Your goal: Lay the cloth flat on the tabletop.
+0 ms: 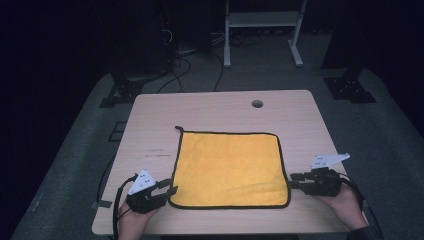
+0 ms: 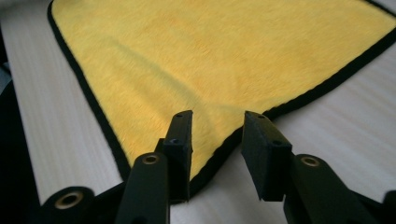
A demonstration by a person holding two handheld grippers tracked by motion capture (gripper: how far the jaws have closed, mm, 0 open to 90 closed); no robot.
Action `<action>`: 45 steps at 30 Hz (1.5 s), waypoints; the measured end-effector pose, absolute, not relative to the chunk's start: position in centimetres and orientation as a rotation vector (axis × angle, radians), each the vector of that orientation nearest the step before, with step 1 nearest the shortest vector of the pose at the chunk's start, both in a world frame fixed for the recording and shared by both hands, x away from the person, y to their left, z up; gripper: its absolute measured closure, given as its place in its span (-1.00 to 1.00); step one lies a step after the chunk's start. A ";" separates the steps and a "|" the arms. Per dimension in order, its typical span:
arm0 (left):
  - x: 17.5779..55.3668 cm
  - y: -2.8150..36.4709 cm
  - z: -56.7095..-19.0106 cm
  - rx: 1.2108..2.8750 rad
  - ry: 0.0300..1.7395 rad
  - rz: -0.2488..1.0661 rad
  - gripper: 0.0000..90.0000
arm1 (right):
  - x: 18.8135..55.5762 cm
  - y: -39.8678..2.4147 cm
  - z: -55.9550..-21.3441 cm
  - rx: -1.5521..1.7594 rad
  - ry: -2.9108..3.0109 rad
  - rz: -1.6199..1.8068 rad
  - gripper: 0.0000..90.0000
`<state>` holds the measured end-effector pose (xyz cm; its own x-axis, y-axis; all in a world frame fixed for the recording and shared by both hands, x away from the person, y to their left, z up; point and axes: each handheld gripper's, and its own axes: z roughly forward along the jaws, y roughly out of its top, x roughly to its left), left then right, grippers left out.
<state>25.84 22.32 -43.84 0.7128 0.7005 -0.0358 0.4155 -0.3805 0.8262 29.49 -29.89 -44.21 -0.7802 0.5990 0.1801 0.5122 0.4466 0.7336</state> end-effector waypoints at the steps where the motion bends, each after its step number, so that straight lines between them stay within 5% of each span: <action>1: 26.2 22.2 -44.1 2.039 0.851 0.401 0.36 | 29.2 -29.7 -44.4 0.977 2.595 1.246 0.51; 11: 27.6 21.2 -46.7 2.260 0.860 0.329 0.42 | 28.4 -26.7 -46.3 0.812 2.765 1.037 0.65; 31: 23.4 20.8 -46.5 2.297 0.824 0.287 0.49 | 25.9 -27.3 -46.4 0.750 2.805 0.984 0.64; 38: 24.4 20.8 -46.3 2.274 0.827 0.321 0.30 | 27.3 -28.0 -46.3 0.833 2.696 1.064 0.32; 45: 26.0 21.5 -45.7 2.201 0.883 0.363 -0.07 | 29.7 -29.0 -46.6 1.004 2.510 1.074 -0.27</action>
